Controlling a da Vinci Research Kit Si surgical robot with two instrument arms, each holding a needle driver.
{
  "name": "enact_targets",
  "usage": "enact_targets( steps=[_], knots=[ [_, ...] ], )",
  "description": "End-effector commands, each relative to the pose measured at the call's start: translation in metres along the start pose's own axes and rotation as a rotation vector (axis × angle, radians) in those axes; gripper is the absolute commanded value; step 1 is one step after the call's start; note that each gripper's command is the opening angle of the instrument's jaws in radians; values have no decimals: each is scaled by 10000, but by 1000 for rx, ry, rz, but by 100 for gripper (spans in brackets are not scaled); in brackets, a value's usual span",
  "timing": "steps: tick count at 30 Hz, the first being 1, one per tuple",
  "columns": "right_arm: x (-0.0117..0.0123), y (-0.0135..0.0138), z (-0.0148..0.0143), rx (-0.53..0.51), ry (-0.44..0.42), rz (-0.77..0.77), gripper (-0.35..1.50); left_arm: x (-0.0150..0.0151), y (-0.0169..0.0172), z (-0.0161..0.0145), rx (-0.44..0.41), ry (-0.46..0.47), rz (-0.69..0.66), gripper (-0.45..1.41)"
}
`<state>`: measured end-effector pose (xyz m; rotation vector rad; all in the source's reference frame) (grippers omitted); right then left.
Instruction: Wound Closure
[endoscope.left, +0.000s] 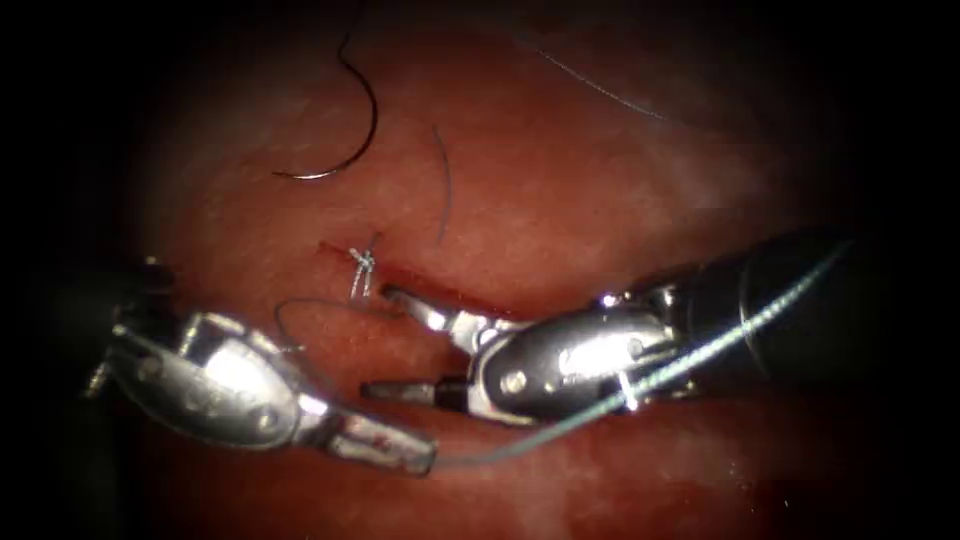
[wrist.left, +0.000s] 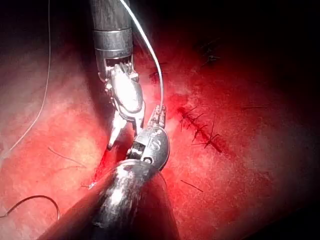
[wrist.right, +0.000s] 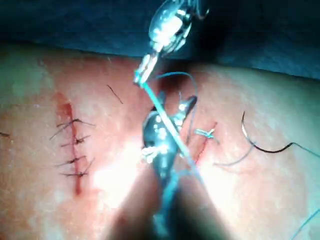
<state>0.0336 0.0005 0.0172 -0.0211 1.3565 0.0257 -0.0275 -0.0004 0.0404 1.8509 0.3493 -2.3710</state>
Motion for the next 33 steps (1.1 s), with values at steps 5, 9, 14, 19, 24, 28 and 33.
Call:
enact_targets(
  steps=[5, 9, 14, 19, 24, 28, 33],
  knots=[
    [-5, -14, 40, 52, 61, -56, 94, -5, 10, -5, 14, -21, -5, -45],
    [-3, -15, 43, 44, 54, -68, 94, -6, 10, -9, 19, -28, -6, -45],
    [5, -19, 40, 24, 80, -72, 93, -8, 8, -9, 23, -33, -6, -45],
    [22, -19, 40, -5, 115, -102, 93, -9, 9, -13, 25, -37, -6, -45],
    [28, -17, 42, -21, 145, -133, 93, -9, 10, -16, 26, -39, -12, -45],
    [28, -16, 47, -34, 172, -141, 93, -9, 10, -17, 25, -39, -12, -45],
    [29, -15, 54, -28, 197, -150, 93, -9, 10, -18, 27, -41, -18, -45]
  ],
)
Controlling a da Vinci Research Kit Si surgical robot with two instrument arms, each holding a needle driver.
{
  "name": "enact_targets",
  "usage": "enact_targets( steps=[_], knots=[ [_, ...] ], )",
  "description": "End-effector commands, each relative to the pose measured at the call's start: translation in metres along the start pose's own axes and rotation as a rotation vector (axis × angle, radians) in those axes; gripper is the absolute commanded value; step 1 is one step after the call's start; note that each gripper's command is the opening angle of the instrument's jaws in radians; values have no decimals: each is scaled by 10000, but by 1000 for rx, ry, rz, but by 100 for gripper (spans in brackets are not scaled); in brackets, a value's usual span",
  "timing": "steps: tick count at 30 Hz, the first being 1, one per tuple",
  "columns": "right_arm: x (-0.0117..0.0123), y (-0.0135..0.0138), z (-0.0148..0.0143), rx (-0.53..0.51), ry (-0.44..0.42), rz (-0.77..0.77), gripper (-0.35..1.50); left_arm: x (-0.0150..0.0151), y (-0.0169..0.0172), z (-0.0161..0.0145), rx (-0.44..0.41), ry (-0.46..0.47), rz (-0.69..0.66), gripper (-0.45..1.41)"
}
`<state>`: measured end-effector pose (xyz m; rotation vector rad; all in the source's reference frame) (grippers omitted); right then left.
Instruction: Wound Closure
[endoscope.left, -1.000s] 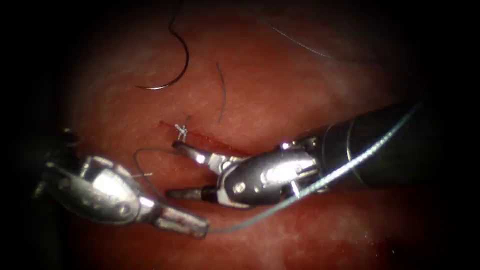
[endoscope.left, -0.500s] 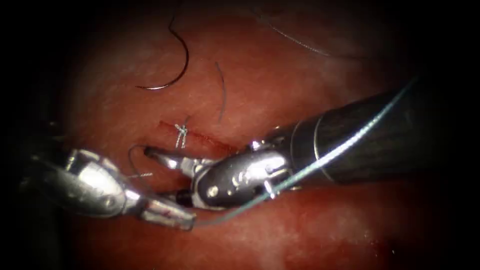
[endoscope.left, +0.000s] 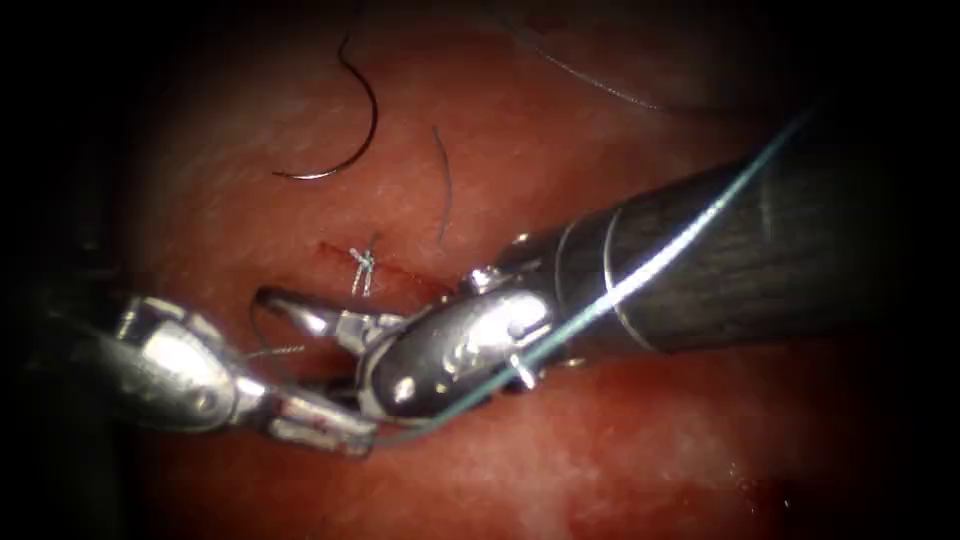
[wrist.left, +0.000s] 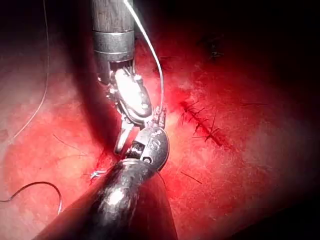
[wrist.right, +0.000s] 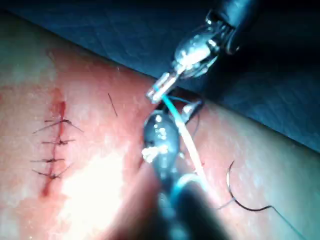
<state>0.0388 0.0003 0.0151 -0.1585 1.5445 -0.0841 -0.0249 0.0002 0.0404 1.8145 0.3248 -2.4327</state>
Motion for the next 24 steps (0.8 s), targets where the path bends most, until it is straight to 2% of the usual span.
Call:
enact_targets(
  steps=[1, 3, 4, 6, 7, 8, 15, 21, 24],
  knots=[
    [-2, -11, 9, 7, 8, 2, 91, -3, 11, 8, -3, 0, -5, -45],
    [-2, -12, 10, 11, 19, 1, 83, -2, 11, 7, -3, 1, -5, -45],
    [-2, -12, 11, 24, 22, 0, 69, -2, 11, 6, -3, 1, -5, -45],
    [-2, -13, 10, 52, 20, -1, 27, -1, 11, 5, -4, 1, -5, -45],
    [-2, -14, 9, 65, 22, -2, -13, -1, 11, 4, -3, 0, -5, -45],
    [-3, -15, 8, 85, 24, -3, -35, -1, 12, 3, -2, -2, -6, -45],
    [-3, -19, 0, 139, 18, -8, -35, -2, 12, -6, 3, -12, -7, -45],
    [-8, -13, -25, 104, -54, -14, -35, -5, 16, -17, 18, -38, -23, -45],
    [-14, -9, -36, 76, -113, 16, -35, -6, 15, -21, 56, -64, -38, -45]
  ],
)
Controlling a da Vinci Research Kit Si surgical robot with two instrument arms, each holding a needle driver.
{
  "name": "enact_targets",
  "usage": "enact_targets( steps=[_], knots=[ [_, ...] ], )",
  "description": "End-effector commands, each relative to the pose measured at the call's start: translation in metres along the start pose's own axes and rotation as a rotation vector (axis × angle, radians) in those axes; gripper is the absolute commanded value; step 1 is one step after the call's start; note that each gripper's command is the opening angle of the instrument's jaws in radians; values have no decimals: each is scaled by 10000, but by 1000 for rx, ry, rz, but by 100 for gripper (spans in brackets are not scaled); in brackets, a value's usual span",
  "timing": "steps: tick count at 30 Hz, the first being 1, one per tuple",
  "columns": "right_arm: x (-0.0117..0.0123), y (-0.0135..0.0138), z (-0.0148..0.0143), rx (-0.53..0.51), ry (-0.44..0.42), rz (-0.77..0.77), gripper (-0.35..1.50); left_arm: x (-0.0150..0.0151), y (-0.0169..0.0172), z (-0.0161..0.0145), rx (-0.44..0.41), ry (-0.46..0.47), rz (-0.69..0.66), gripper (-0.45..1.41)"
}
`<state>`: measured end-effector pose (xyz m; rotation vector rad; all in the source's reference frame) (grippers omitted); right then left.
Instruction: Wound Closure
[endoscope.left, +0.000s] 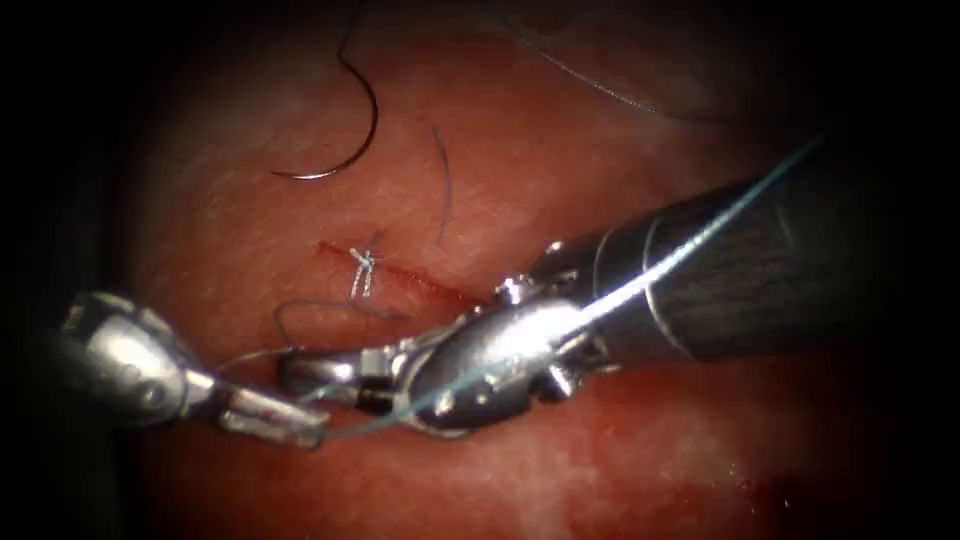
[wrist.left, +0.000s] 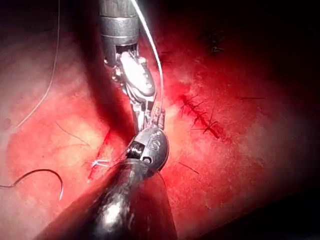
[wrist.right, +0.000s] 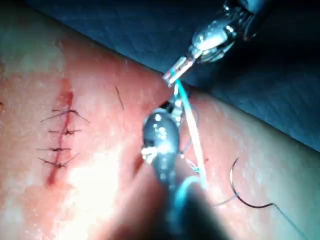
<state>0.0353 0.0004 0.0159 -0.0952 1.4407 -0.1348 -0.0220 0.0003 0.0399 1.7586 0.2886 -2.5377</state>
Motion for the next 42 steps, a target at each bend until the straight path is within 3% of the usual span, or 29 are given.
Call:
enact_targets(
  steps=[1, 2, 3, 5, 6, 8, 10, 14, 19, 25, 34, 42],
  knots=[
    [-7, -10, 0, -11, -33, 21, -35, -3, 9, 8, 20, -12, -25, -45],
    [-10, -9, 0, -14, -53, 28, -35, -3, 8, 8, 44, -29, -55, -33],
    [-12, -9, 1, -17, -87, 28, -35, -2, 6, 10, 75, -45, -95, 20],
    [-16, -9, 4, -16, -130, 41, -35, 1, 2, 13, 124, -50, -172, 61],
    [-19, -10, 8, -12, -167, 48, -35, 2, -1, 14, 154, -46, -214, 71],
    [-24, -14, 16, -2, -228, 48, -35, 5, -4, 17, 207, -49, -272, 61],
    [-31, -19, 25, 7, -303, 46, -35, 9, -5, 18, 267, -66, -319, 69],
    [-51, -32, 41, 13, -423, 57, -35, 18, -3, 16, 302, -93, -374, 81],
    [-80, -46, 54, 21, -527, 55, -35, 31, -6, 12, 351, -126, -457, 83],
    [-97, -46, 56, 9, -582, 69, -35, 48, -11, 25, 397, -160, -484, 72],
    [-102, -48, 59, -4, -633, 84, -35, 71, -7, 49, 424, -188, -501, 59],
    [-103, -54, 66, 3, -646, 82, -35, 68, -14, 56, 468, -308, -515, 36]
  ],
)
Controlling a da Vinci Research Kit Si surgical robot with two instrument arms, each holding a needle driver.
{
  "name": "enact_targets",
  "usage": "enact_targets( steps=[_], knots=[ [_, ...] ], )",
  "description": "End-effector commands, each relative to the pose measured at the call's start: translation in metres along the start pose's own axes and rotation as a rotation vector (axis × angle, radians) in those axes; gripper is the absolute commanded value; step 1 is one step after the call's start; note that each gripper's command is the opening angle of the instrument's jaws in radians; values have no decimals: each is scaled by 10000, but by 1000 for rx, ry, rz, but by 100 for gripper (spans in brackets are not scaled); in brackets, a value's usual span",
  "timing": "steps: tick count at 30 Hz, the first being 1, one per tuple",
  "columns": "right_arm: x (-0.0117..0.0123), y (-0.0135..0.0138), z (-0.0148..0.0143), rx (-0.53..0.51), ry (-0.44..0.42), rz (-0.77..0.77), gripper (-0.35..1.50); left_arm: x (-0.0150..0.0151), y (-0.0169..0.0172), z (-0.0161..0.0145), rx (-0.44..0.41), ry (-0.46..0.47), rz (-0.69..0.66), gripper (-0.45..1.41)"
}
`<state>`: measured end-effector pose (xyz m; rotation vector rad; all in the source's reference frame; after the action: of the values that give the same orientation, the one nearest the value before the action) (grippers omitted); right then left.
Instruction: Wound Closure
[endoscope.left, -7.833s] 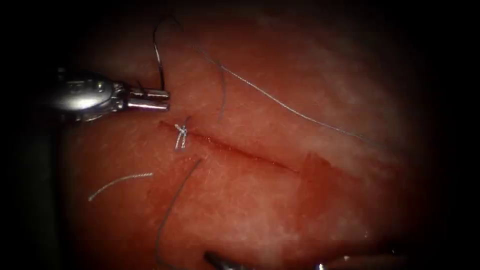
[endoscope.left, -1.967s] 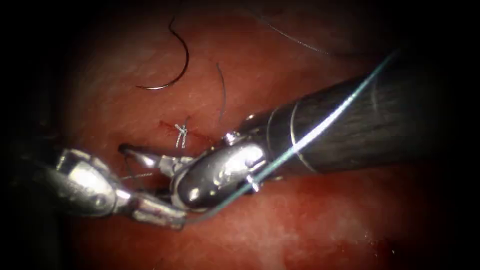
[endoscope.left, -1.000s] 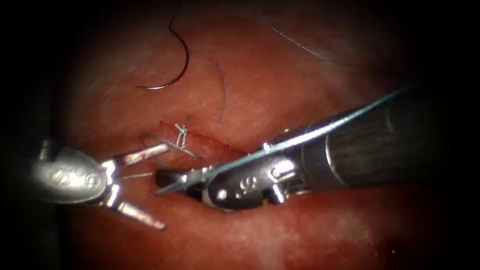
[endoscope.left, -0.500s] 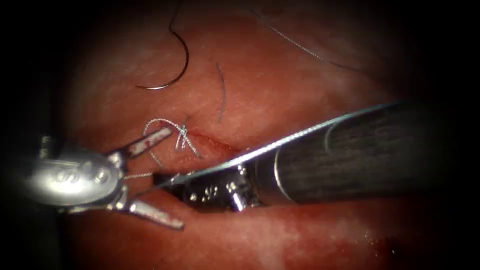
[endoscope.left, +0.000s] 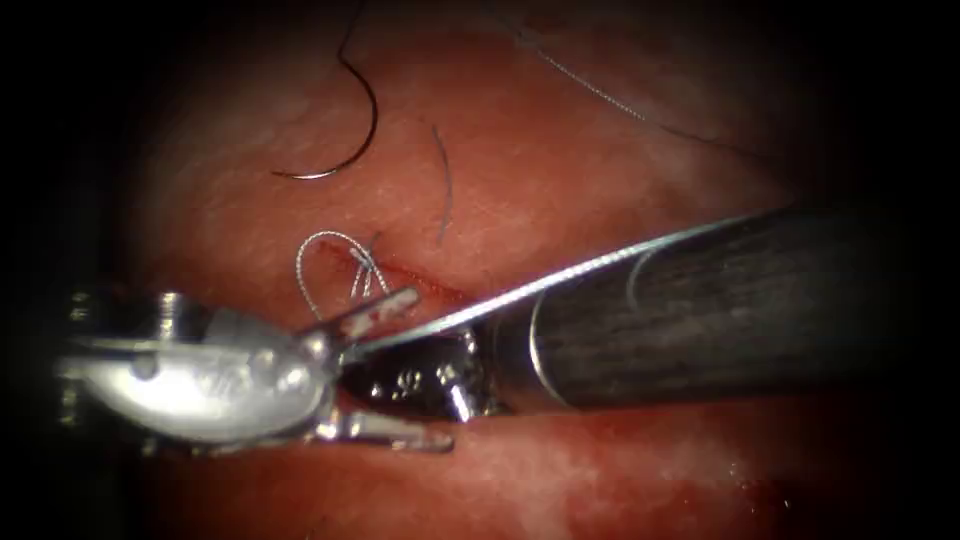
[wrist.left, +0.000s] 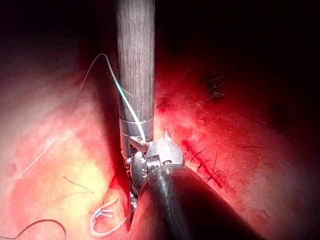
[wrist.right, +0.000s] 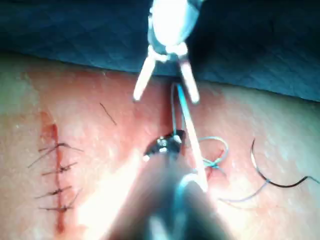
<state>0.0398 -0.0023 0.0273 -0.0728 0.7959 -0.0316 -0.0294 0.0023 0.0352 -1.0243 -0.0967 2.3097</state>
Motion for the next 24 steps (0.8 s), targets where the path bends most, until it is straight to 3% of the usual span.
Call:
enact_targets(
  steps=[1, 3, 11, 24],
  knots=[
    [2, -13, 5, 5, 2, 2, -35, -7, 8, 5, 4, -15, -1, 32],
    [3, -13, 5, 5, 2, 2, -35, -9, 5, 7, 26, -37, 0, 20],
    [7, -15, 2, 6, 3, 3, -35, -14, -1, 13, 48, -86, 10, 12],
    [2, -10, 4, 6, -3, 6, -35, -7, 10, 0, 54, -94, 4, 29]
  ],
)
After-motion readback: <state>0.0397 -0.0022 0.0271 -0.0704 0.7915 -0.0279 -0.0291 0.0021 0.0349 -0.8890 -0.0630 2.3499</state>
